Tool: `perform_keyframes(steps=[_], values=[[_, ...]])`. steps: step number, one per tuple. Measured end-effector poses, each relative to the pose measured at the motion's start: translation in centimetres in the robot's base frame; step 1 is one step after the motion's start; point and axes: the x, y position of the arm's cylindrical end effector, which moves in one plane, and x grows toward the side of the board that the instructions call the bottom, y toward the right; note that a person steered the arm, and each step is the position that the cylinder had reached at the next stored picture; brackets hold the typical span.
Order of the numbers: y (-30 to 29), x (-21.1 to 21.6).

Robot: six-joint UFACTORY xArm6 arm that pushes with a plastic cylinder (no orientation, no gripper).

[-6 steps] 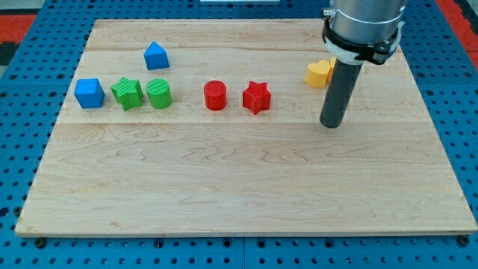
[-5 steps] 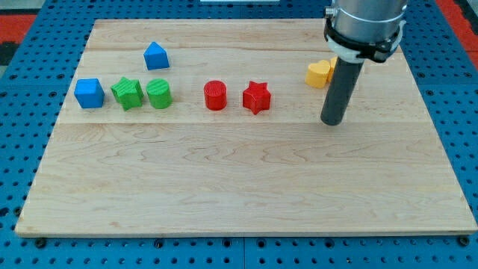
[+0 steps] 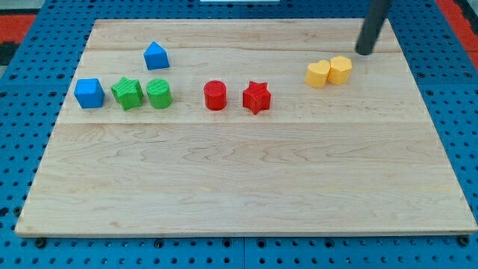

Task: Arrange the yellow blocks to form a horizontal line

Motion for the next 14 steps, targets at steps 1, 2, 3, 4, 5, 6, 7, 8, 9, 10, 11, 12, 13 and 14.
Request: perform_keyframes(steps=[1,2,3,4,5,6,7,8,9,10,11,12,13,14], values=[[-2.5,2.3],[-2.9,5.5],[-4.1,7.0],[-5.7,6.9],[-5.5,9.9],[-3.4,11.8],[-5.2,13.8],[-3.3,16.8],[-1.5,15.0],[-2.4,14.9],[-2.4,10.0],[-2.5,4.3],[-7.2,2.7],[-10.2,4.2]])
